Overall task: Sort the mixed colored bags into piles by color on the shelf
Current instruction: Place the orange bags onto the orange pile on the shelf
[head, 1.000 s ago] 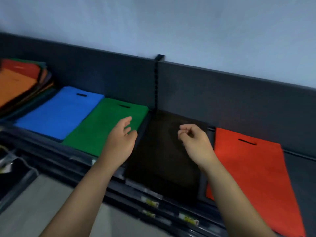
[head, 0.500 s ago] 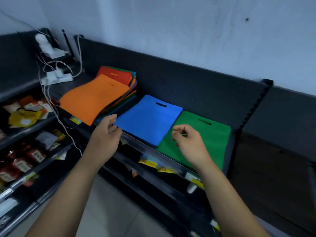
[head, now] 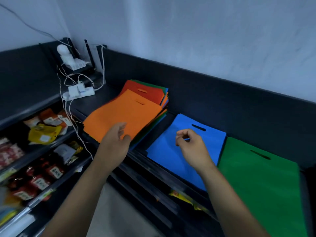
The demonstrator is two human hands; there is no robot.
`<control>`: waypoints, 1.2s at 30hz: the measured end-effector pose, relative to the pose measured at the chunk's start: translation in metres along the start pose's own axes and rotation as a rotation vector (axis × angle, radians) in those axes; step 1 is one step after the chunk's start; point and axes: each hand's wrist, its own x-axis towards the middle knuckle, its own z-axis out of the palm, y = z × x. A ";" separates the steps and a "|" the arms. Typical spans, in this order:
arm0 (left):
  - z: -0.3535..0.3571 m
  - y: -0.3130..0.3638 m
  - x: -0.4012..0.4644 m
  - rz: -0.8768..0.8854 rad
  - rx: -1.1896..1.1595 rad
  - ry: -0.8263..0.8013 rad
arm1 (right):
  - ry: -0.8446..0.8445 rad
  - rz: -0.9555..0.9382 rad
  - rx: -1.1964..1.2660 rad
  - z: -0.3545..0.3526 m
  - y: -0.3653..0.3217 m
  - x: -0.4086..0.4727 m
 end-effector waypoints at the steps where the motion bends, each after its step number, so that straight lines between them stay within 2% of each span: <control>1: -0.008 -0.005 0.017 0.002 0.023 0.008 | -0.004 -0.003 -0.020 0.013 -0.002 0.015; 6: -0.041 -0.037 0.085 -0.032 0.088 0.044 | -0.058 0.059 -0.097 0.074 -0.002 0.070; 10: -0.045 -0.052 0.136 -0.063 0.119 0.029 | -0.086 0.259 -0.101 0.103 -0.002 0.089; 12: -0.046 -0.065 0.163 -0.031 0.224 -0.035 | -0.055 0.317 -0.068 0.115 -0.001 0.096; 15: -0.045 -0.088 0.202 0.043 0.516 -0.202 | 0.005 0.370 -0.018 0.136 0.002 0.109; 17: -0.038 -0.090 0.216 0.078 0.607 -0.298 | 0.065 0.388 0.040 0.149 0.002 0.118; 20: -0.037 -0.077 0.226 0.200 0.499 -0.436 | 0.278 0.395 0.041 0.166 0.000 0.131; 21: -0.043 -0.076 0.233 0.222 0.442 -0.434 | 0.320 0.404 0.047 0.169 -0.001 0.134; 24: -0.068 -0.088 0.264 0.278 0.371 -0.294 | 0.399 0.437 0.065 0.166 -0.006 0.137; 26: -0.085 -0.100 0.279 0.272 0.369 -0.280 | 0.432 0.441 0.107 0.160 -0.011 0.133; 29: -0.095 -0.111 0.290 0.277 0.346 -0.372 | 0.437 0.419 0.210 0.158 -0.019 0.121; 33: -0.091 -0.105 0.300 0.273 0.189 -0.468 | 0.420 0.371 0.331 0.164 -0.033 0.109; 36: -0.089 -0.102 0.311 0.249 0.120 -0.490 | 0.471 0.400 0.369 0.171 -0.033 0.110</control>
